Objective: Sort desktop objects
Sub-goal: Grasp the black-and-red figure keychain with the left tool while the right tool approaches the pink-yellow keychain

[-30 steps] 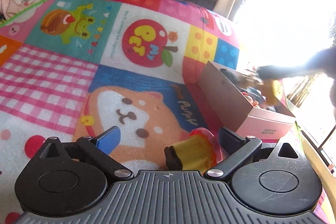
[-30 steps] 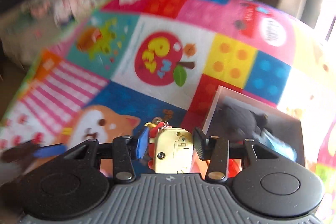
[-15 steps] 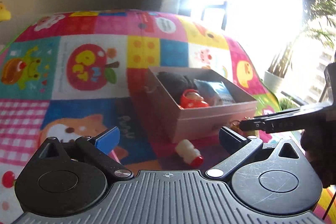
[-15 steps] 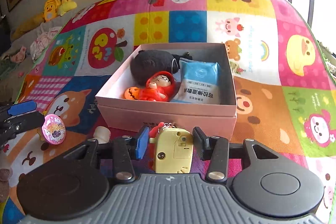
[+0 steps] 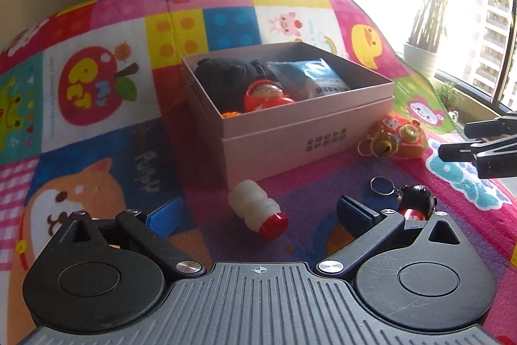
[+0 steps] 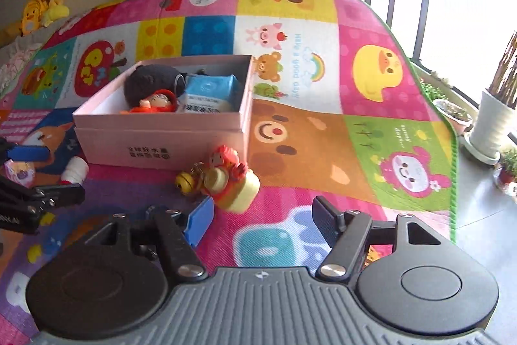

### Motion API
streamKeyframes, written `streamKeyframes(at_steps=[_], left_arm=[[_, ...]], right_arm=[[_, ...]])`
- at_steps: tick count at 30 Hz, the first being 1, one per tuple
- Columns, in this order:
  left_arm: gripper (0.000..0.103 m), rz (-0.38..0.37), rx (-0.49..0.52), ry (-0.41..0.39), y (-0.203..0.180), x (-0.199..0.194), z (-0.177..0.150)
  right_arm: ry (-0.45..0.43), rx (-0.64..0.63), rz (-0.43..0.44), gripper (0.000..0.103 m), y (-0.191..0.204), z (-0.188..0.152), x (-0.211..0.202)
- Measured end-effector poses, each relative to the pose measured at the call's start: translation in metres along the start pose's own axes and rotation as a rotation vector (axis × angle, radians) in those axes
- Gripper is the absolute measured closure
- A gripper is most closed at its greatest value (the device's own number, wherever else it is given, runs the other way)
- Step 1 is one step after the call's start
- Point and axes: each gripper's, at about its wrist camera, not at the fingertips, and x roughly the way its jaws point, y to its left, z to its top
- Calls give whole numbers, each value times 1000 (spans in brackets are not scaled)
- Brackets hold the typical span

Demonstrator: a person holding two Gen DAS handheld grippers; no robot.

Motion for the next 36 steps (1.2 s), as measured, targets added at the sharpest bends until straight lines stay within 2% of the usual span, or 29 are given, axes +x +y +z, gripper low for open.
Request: streamKeyframes(at_steps=[2,4,7,11,14,17,19,21,23,27,28,32,36], left_arm=[[0,22,9,3,1,1,-3],[0,39,25,0,2,0,-7],[0,50,47,2,2,-1,-10],[0,104,52,-5,11,-4,-10],[0,137,11,-6,27,-6,-6],[0,146,-45,-30,42,-15,2],[0,137,-58,-58,45,-25,7],[0,87,-58,-78,43,-34,9],[0,11,-42,-79,34,-40,9],[0,-103,23,-56,3,-38,3],[0,-125,31,-44,-4,-36,1],[0,-174,78,-5,-26,-31,-10],[0,-168,107,14,-32,-30,-14]], right_arm=[[13,13,21,35,-4,-5,-2],[12,38,101,35,-3,-5,-10],[-7,4,230,35,15,-4,-24],[43,-58,391,35,47,-6,-25],[73,-95,436,34,71,-11,-19],[104,-94,561,34,89,-11,-20],[87,-138,615,34,98,-11,-27],[20,-207,582,33,97,-9,-38],[-32,-227,489,24,87,-5,-42],[-66,-108,201,13,50,10,-21],[-61,-73,162,10,41,13,-12],[16,55,144,10,15,19,28],[21,63,161,10,16,20,47]])
